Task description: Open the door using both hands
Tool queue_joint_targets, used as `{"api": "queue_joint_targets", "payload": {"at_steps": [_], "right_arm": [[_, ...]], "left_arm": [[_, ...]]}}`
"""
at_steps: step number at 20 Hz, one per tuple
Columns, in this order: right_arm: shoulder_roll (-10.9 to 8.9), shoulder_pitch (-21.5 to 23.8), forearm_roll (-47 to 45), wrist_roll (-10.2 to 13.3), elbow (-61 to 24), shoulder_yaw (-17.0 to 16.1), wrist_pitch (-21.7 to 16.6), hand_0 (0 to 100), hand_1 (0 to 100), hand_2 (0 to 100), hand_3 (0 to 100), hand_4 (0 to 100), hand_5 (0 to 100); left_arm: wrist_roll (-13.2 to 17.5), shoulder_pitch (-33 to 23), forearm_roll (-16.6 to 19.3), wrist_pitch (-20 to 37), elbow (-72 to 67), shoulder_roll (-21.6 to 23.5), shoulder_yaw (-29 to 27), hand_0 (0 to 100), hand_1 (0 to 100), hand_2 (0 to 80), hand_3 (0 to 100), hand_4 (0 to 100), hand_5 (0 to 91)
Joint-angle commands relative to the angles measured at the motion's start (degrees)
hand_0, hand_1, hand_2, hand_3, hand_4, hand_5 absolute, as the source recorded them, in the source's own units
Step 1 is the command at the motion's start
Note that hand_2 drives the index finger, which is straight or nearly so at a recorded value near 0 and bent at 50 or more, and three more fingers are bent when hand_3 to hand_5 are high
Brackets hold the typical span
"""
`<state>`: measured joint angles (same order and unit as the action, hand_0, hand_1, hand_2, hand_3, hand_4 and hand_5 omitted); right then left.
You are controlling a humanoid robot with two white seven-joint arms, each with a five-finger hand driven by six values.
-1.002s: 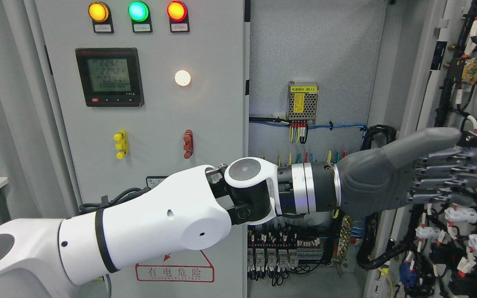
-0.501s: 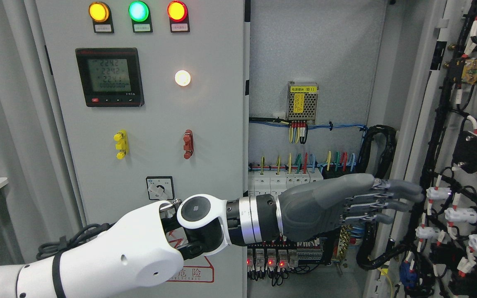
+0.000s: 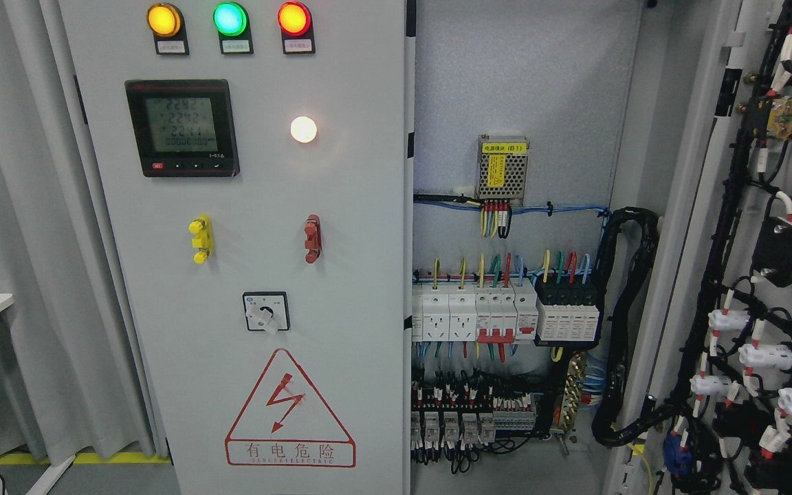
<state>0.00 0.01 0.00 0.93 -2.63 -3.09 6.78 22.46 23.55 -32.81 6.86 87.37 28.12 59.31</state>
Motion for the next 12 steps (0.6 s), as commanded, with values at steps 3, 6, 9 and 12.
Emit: {"api": "queue_joint_targets", "payload": {"at_steps": [3, 6, 9, 12], "right_arm": [[0.0, -1.6, -0.5, 0.0, -1.9, 0.0, 0.0, 22, 0, 0, 0, 0, 0], [0.0, -1.5, -0.4, 0.0, -4.0, 0.1, -0.1, 22, 0, 0, 0, 0, 0], [0.0, -1.2, -0.4, 0.0, -7.5, 0.0, 0.0, 22, 0, 0, 0, 0, 0], [0.0, -0.5, -0.4, 0.0, -11.2, 0.1, 0.0, 22, 0, 0, 0, 0, 0]], "left_arm": [[0.0, -25.7, 7.8, 4.4, -42.6, -10.1, -18.7, 30, 0, 2.8, 3, 4, 0.0], [-0.1, -25.3, 8.0, 4.2, -72.8, -23.6, -29.7, 30, 0, 2.8, 3, 4, 0.0], [-0.2, -21.9, 8.2, 3.9, -92.4, -28.1, -38.3, 30, 0, 2.8, 3, 4, 0.0], [-2.7, -22.0, 10.8, 2.8, -93.1, -28.1, -39.0, 30, 0, 2.8, 3, 4, 0.0]]}}
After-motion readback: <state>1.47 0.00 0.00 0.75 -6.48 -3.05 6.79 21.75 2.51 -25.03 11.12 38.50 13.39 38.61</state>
